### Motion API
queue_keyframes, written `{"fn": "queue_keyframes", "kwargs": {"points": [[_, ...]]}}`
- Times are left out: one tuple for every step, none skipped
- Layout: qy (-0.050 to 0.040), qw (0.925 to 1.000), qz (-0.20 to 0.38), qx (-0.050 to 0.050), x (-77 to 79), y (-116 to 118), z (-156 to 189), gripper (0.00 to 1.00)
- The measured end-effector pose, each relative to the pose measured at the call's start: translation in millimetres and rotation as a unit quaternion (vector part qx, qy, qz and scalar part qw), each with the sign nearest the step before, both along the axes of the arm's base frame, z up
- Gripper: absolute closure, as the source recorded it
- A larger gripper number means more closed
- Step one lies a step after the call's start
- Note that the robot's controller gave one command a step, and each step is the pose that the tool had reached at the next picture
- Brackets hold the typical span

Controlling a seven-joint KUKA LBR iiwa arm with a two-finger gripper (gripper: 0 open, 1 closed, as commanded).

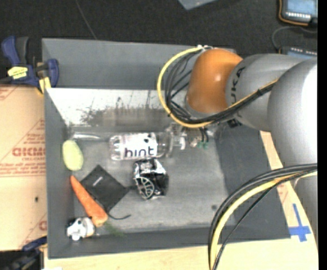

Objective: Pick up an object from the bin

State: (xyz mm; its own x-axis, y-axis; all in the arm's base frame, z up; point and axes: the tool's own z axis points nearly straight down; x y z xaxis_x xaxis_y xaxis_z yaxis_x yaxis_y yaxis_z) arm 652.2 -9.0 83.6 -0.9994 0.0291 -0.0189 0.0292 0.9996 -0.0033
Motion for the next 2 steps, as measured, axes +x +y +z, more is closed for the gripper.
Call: {"fn": "queue_keyframes", "kwargs": {"points": [[0.0035,1.0,-0.009,0.0,-2.9,-0.6,-10.2,1.0],[-0.0007,1.0,-0.008,0.0,0.3,-4.4,45.4,1.0]]}}
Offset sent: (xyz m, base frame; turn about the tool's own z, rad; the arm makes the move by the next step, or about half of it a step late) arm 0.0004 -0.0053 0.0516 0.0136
